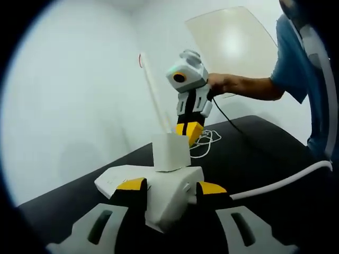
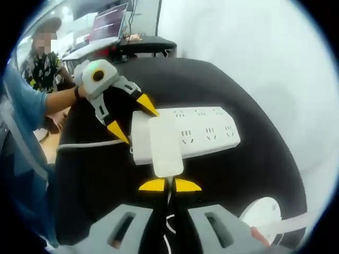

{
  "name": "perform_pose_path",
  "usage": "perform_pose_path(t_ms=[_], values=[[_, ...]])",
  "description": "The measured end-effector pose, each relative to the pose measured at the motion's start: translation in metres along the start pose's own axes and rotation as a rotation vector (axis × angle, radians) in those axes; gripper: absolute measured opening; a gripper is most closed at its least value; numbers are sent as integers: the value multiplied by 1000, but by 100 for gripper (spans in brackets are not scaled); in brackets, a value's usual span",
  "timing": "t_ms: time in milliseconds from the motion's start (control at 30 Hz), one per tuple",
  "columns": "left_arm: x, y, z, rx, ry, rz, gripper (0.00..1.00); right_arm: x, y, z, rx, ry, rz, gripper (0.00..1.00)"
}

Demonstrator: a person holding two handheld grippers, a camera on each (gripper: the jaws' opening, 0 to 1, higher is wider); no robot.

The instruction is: Insert the desk lamp plug into the socket, turn on the power strip switch, turn on the lamp switch, then turn off the lamp switch, turn off the power strip switch, and remove the plug from the socket.

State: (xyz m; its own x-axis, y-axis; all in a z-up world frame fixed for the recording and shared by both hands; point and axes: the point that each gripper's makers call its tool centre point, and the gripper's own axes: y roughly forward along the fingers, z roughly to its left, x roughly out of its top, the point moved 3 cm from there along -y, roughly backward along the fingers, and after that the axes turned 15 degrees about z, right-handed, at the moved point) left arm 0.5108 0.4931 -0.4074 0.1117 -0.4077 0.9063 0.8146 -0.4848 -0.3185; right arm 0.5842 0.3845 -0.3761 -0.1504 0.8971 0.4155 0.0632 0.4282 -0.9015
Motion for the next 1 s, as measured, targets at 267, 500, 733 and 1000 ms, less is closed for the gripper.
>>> perform_pose_path(t_ms=[267, 500, 733, 1000], values=[[0, 0, -1, -4, -3, 2, 35, 11, -12, 1, 27, 6, 32, 5], [0, 1, -1, -8, -7, 4, 35, 21, -19, 1, 32, -25, 108, 4], [0, 2, -2, -7, -8, 0, 35, 15, -19, 3, 63, 36, 36, 4], [-1, 2, -1, -9, -12, -1, 35, 0, -9, 3, 43, 58, -28, 4]])
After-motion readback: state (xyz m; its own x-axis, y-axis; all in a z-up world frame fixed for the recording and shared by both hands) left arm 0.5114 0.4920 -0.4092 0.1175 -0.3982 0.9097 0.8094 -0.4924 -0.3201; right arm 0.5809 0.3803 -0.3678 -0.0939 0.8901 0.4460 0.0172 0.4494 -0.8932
